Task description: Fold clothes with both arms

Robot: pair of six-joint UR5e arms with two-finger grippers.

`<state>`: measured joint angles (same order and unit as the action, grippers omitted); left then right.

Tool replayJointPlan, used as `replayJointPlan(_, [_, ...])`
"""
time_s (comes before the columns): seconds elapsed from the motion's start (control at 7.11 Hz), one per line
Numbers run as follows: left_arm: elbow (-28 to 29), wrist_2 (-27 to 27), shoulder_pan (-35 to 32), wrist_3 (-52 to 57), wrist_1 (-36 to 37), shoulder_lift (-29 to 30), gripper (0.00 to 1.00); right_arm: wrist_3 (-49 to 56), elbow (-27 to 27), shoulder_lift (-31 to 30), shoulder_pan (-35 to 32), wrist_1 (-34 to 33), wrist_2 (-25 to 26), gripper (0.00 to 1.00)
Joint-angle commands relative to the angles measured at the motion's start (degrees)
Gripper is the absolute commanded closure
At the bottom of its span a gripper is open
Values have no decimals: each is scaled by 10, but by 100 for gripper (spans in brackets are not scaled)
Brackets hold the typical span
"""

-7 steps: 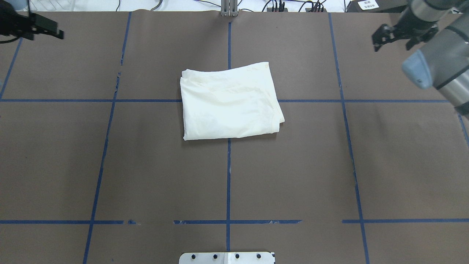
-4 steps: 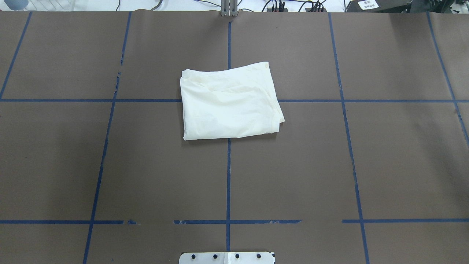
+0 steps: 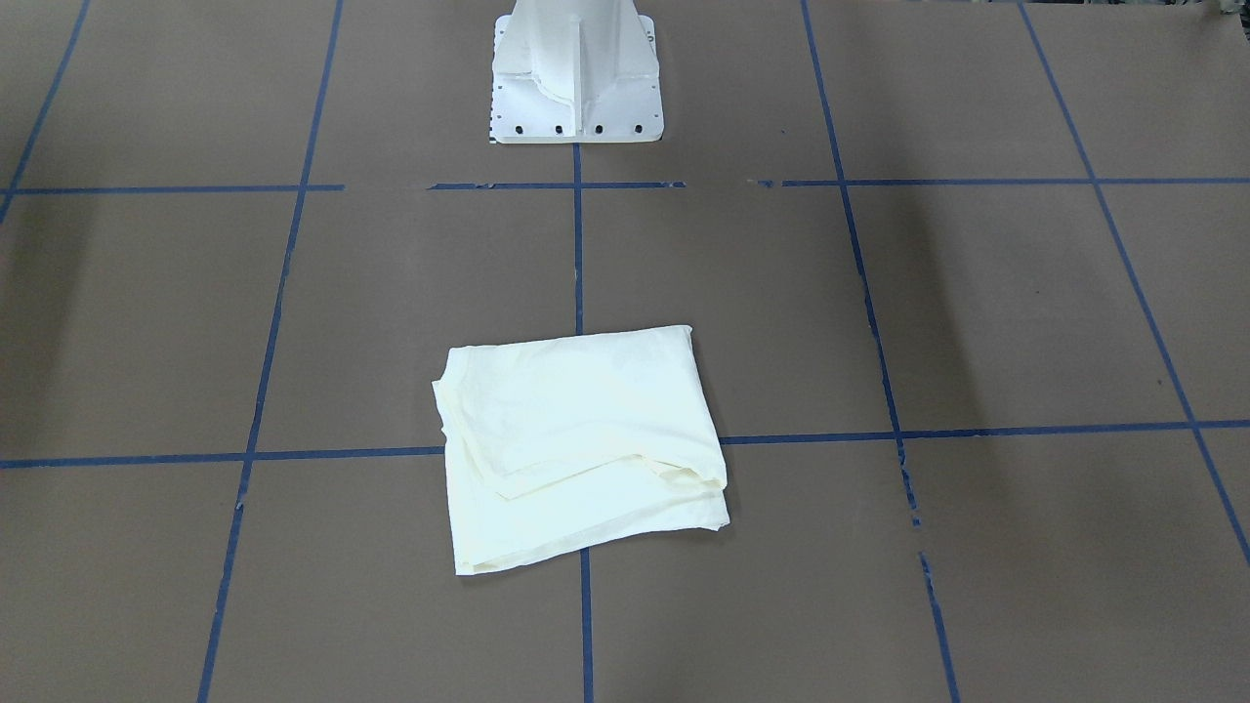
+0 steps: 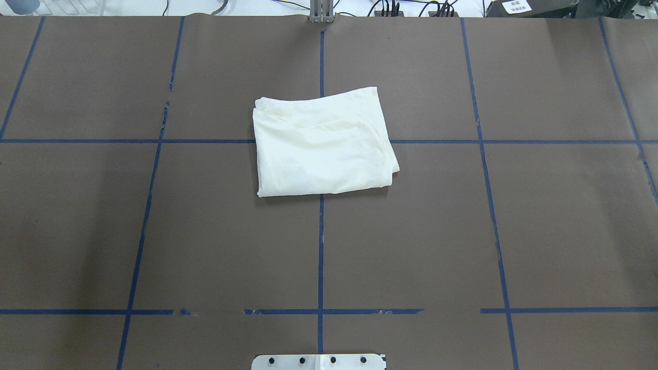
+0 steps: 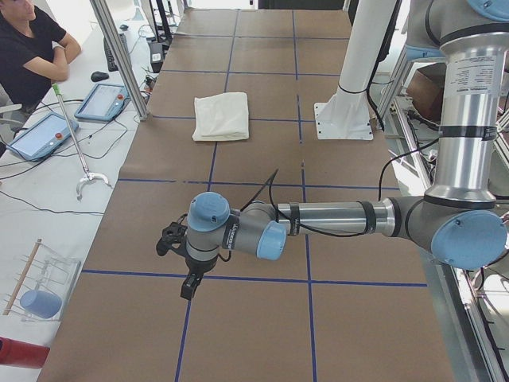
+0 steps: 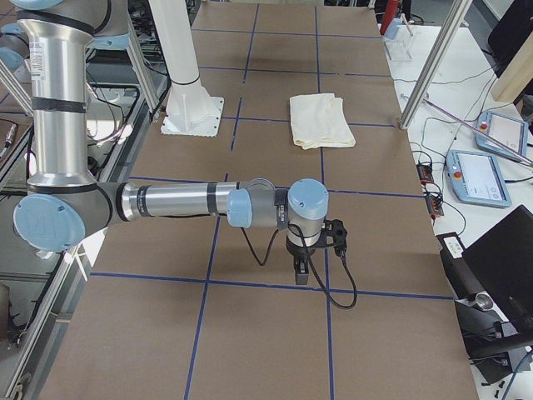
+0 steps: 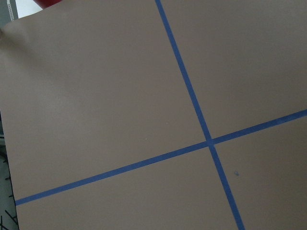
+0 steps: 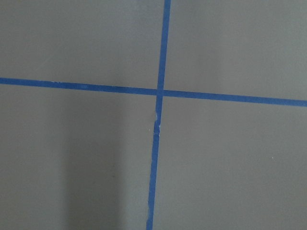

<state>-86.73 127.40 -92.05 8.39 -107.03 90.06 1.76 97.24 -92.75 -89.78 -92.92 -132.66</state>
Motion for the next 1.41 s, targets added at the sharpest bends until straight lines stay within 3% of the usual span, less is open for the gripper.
replayJointPlan(0.0, [-40,2,2,-29,99,6,0,-7,-11,-3,0,0,-2,0])
replayJointPlan(0.28, [-151,5,34,-113,206,-3,0,-15,-12,-3,0,0,-3,0])
replayJointPlan(0.56, [-139,46,34,-109,203,-19,0,-18,-13,-3,0,0,-16,0])
replayJointPlan(0.84, [-139,48,34,-109,203,-20,0,-112,-13,-22,0,84,-21,0])
replayJointPlan(0.99, [-139,48,34,-109,202,-19,0,-106,-30,-33,-1,126,-25,0])
replayJointPlan(1.27, [-138,47,34,-109,202,-20,0,-102,-36,-40,-1,130,-27,0])
